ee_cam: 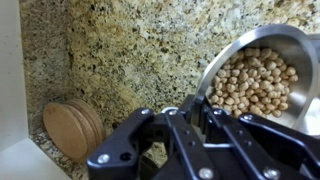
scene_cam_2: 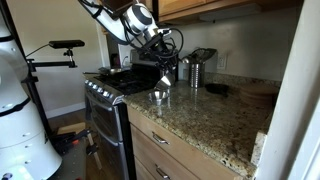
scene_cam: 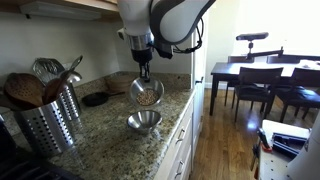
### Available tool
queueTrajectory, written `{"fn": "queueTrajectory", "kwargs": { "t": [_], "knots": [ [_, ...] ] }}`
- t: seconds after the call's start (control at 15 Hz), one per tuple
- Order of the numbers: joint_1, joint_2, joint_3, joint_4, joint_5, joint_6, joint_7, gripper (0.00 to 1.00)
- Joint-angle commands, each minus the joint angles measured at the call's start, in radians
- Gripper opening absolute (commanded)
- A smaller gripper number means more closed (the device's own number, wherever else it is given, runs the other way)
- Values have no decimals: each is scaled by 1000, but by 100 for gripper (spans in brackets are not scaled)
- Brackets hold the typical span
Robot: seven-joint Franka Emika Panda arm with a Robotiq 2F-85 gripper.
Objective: Pour the things in the bowl on the right into the bowl on the left
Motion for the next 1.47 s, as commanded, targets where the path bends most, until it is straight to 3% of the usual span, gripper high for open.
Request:
{"fn": "queueTrajectory", "kwargs": {
  "t": [0.0,1.0,1.4],
  "knots": [
    [15,-10,1,-5,-85,-18,79,2],
    [62,4,36,0,-403,-86,299,2],
    [89,-6,62,-20,-424,-117,317,2]
  ]
}}
